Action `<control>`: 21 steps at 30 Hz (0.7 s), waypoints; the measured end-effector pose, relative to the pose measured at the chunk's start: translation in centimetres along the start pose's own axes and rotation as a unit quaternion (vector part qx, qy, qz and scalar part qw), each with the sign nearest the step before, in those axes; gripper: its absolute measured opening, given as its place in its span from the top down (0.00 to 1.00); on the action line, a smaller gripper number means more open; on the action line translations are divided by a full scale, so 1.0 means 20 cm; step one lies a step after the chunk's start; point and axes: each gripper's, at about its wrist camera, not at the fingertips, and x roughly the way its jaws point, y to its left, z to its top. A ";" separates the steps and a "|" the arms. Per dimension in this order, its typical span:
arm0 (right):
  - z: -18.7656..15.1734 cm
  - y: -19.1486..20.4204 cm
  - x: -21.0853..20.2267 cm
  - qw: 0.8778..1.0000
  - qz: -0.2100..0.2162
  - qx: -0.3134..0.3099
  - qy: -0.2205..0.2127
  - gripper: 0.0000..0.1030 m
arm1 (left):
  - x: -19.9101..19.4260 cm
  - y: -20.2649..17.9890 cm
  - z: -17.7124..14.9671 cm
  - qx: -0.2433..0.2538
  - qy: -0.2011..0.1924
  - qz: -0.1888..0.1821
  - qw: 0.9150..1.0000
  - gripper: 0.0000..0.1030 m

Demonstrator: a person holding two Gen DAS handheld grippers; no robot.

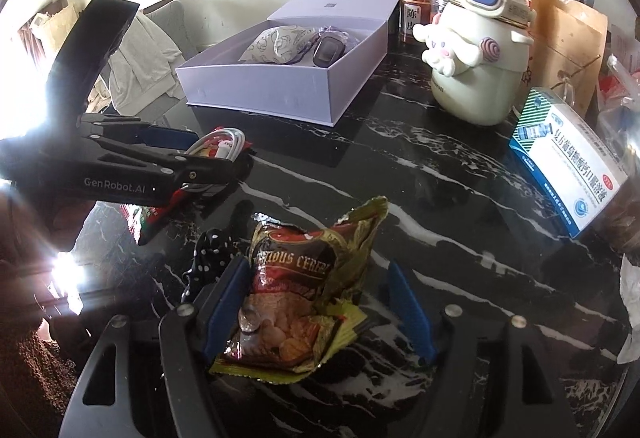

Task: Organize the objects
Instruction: 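Move the left tool to the white cable while the right tool reaches the snack bag, then close the left tool on the white cable while the right tool grips the snack bag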

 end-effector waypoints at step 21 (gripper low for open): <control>-0.03 -0.24 -0.05 0.997 -0.040 0.065 -0.007 0.30 | 0.05 -0.31 0.07 0.101 0.019 -0.019 0.994 0.46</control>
